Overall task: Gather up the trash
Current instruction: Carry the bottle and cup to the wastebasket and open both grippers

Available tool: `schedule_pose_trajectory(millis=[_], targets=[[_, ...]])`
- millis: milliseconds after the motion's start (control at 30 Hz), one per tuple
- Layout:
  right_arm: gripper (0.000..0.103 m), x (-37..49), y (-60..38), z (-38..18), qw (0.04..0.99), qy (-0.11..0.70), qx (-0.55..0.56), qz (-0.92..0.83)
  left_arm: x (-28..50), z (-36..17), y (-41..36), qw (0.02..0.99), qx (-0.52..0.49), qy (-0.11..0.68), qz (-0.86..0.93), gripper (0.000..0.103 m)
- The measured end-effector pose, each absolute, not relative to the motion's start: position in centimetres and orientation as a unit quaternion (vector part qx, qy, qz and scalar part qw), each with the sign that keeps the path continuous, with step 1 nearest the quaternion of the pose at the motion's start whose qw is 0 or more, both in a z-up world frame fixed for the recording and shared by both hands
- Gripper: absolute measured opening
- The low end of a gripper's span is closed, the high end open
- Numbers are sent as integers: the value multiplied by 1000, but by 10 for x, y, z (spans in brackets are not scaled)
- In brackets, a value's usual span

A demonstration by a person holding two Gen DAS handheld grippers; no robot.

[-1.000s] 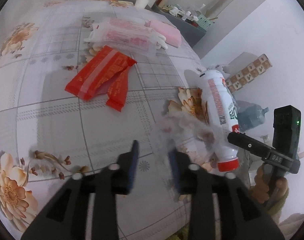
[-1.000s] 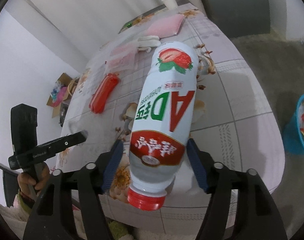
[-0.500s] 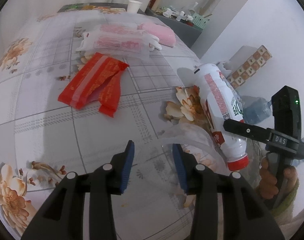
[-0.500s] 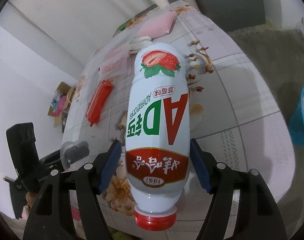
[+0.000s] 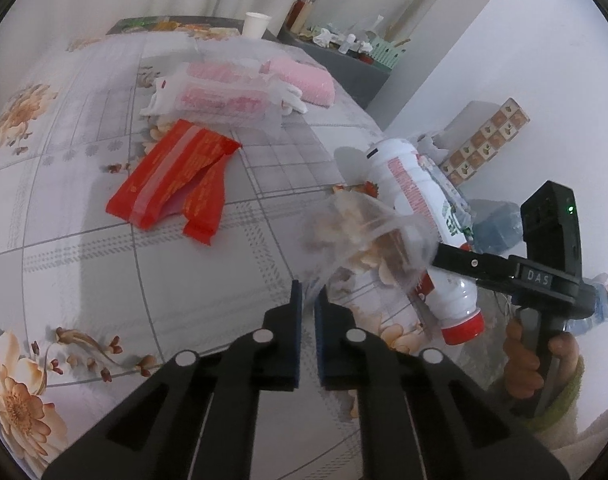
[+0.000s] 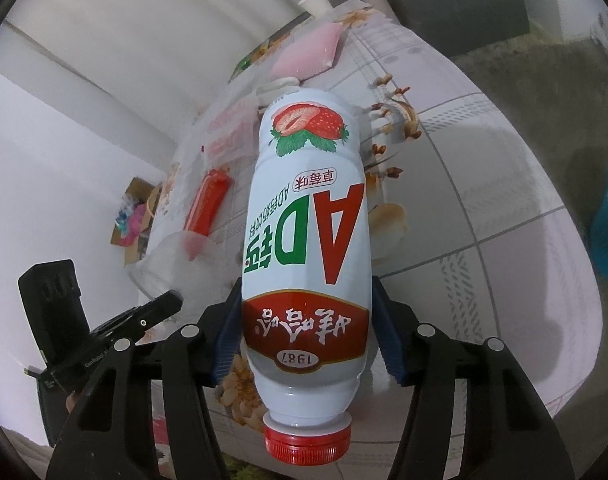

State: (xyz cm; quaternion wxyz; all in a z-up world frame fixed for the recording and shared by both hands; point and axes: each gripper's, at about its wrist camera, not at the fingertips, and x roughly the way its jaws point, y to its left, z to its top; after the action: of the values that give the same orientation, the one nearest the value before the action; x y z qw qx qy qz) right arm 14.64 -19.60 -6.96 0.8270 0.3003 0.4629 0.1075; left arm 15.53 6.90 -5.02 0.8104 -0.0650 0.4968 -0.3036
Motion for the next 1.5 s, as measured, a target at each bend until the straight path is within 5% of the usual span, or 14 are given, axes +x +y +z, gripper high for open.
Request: schedule_pose_trajectory(millis=[833, 1267, 1500], targets=[[55, 92, -240, -49, 851, 386, 346, 82, 152, -5, 1, 804, -23, 459, -377, 5], [55, -14, -389, -78, 826, 284, 479, -81, 163, 15, -220, 716, 69, 478, -504, 5], [55, -68, -475, -138, 763, 264, 563, -177, 180, -59, -370, 626, 120, 602, -481, 5]])
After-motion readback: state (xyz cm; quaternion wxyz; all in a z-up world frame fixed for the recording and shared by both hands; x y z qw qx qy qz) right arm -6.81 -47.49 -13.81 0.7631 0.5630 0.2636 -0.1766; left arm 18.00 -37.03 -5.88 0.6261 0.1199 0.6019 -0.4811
